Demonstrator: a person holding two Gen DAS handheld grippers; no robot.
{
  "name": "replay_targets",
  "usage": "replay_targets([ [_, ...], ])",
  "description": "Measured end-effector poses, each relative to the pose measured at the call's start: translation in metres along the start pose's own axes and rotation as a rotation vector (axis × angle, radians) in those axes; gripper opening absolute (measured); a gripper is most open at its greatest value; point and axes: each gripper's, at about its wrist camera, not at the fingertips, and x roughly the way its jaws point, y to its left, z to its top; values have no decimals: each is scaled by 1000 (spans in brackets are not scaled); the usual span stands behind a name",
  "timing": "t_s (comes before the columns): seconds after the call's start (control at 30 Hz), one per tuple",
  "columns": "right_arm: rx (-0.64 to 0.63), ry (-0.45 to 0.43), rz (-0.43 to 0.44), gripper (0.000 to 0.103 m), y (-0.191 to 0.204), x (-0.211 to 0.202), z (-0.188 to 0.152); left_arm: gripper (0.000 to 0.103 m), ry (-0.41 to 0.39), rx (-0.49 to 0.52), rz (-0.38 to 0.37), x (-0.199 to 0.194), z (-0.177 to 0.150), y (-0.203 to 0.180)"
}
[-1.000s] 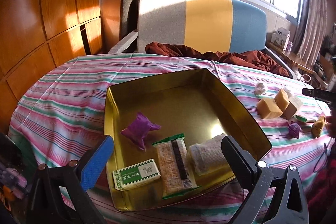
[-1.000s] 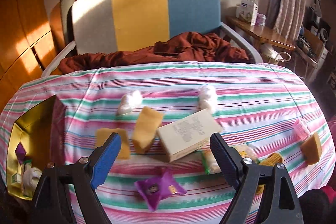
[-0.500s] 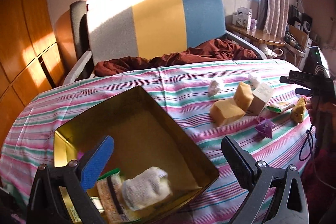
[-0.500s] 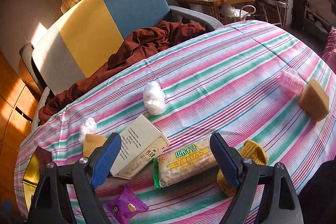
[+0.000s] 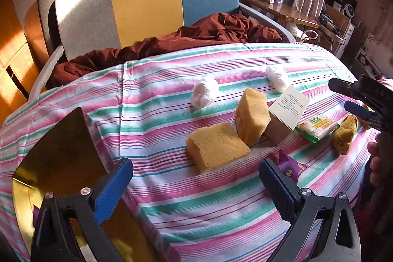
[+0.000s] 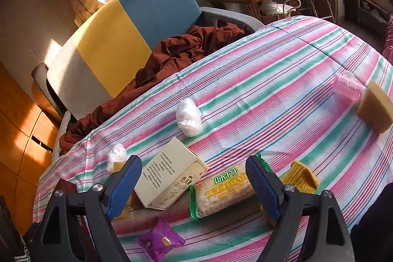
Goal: Organize objects
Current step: 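Reach and grasp yellow sponge with left tool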
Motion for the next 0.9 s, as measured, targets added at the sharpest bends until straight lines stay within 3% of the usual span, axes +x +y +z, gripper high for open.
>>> replay_targets([
  [0.2,6,11,21,88,-1,1,0,103,71,-60,-9,44,15,-6],
  [0.5,11,23,32,88,-2,3,-1,102,141,-74,18,94,30,-11],
  [0.57,12,26,33,88,-2,4,-1,87,161,-81,6,101,27,-10],
  [0.6,12,26,35,88,-2,4,-1,72,167,-85,-8,103,23,-10],
  [0.73,-7,20,25,88,1,4,-1,62,122,-111,-41,91,9,-6],
  [0.9,-47,38,9,88,8,8,-4,61,82,-72,-54,73,-15,-16],
])
